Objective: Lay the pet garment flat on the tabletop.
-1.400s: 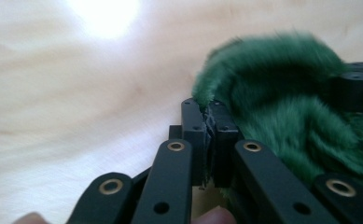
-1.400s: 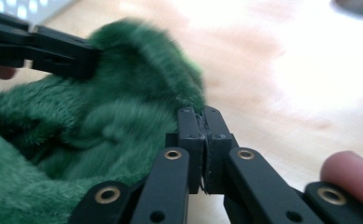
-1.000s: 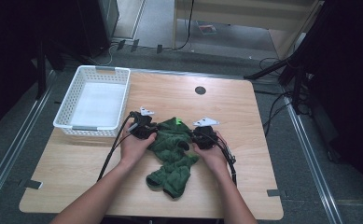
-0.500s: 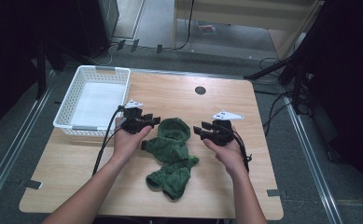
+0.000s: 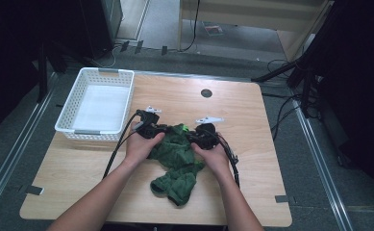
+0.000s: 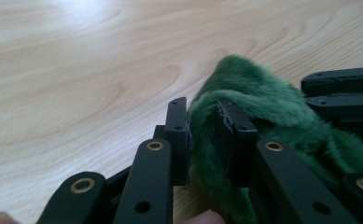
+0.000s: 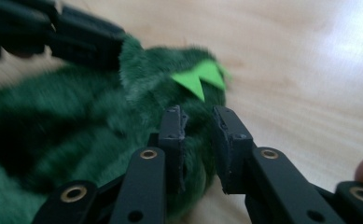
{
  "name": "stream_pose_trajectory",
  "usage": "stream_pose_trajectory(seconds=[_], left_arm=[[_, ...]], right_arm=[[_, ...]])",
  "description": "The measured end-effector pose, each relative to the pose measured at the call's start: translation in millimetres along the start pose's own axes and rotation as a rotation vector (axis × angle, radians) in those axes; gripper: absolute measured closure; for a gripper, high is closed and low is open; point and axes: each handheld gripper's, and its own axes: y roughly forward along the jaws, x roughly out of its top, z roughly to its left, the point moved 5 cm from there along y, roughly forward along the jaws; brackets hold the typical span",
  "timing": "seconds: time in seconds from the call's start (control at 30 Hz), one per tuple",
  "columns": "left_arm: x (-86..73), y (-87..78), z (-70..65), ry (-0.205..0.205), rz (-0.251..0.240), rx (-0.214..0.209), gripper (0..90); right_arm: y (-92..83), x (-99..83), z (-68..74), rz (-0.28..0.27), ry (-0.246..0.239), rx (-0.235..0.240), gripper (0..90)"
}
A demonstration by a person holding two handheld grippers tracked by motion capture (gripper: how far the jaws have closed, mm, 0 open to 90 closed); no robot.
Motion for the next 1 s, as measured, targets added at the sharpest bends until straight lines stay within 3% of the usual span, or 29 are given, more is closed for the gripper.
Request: stream_pose_trajectory(seconds=[0.07, 0.13, 0.2, 0.3, 0.37, 0.47, 0.53, 0.57, 0.63, 0.7, 0.73, 0.8, 0.83, 0.93, 1.0], left_arm=[[-4.2, 1.3, 1.7, -0.001, 0.012, 0.029, 74.5], [-6.9, 3.1, 3.6, 0.010, 0.014, 0.084, 66.2], [-8.9, 4.4, 5.6, 0.018, 0.020, 0.109, 63.9], [-9.3, 5.6, 4.5, 0.036, 0.019, 0.105, 73.1], [-9.9, 6.5, 3.0, 0.061, 0.022, 0.098, 84.3], [-6.6, 6.1, 3.6, 0.060, -0.019, 0.104, 88.7], [0.7, 4.3, 7.2, 0.039, -0.074, 0.124, 89.1], [5.4, 3.8, 9.3, 0.033, -0.097, 0.133, 89.1], [14.5, 6.6, 12.4, 0.012, -0.125, 0.147, 88.8], [20.2, 14.2, 14.5, -0.011, -0.110, 0.154, 88.2], [21.2, 19.8, 15.5, -0.015, -0.089, 0.157, 87.8], [20.7, 27.6, 18.7, -0.021, -0.064, 0.167, 87.5], [19.9, 30.0, 20.4, -0.032, -0.059, 0.165, 87.2], [17.9, 30.7, 21.7, -0.033, -0.059, 0.157, 86.2], [16.8, 30.0, 20.9, -0.018, -0.058, 0.161, 84.7]], right_arm=[[4.0, -4.5, 0.0, 0.030, 0.006, -0.011, 69.9], [5.4, -5.2, -1.4, 0.039, 0.028, -0.022, 63.8], [6.9, -5.0, -2.3, 0.045, 0.033, -0.046, 61.1], [9.4, -5.3, -1.4, 0.055, 0.043, -0.058, 61.1], [10.0, -4.9, 0.7, 0.063, 0.038, -0.048, 69.6], [11.6, -4.3, 4.6, 0.068, -0.020, -0.030, 87.6], [11.0, 1.7, 2.2, 0.031, -0.059, -0.079, 89.8], [9.2, 8.2, -1.5, -0.018, -0.067, -0.108, 90.0], [4.7, 23.8, -10.1, -0.116, -0.029, -0.114, 90.0], [6.9, 34.7, -18.0, -0.134, 0.000, -0.138, 89.6], [11.6, 36.9, -20.7, -0.108, 0.001, -0.136, 88.2], [21.5, 36.6, -23.8, -0.033, 0.000, -0.140, 76.5], [21.1, 36.7, -24.9, -0.033, 0.000, -0.158, 72.4], [2.4, 39.2, -20.7, -0.126, 0.048, -0.118, 58.8], [-14.8, 35.8, -13.7, -0.177, 0.033, -0.136, 56.1]])
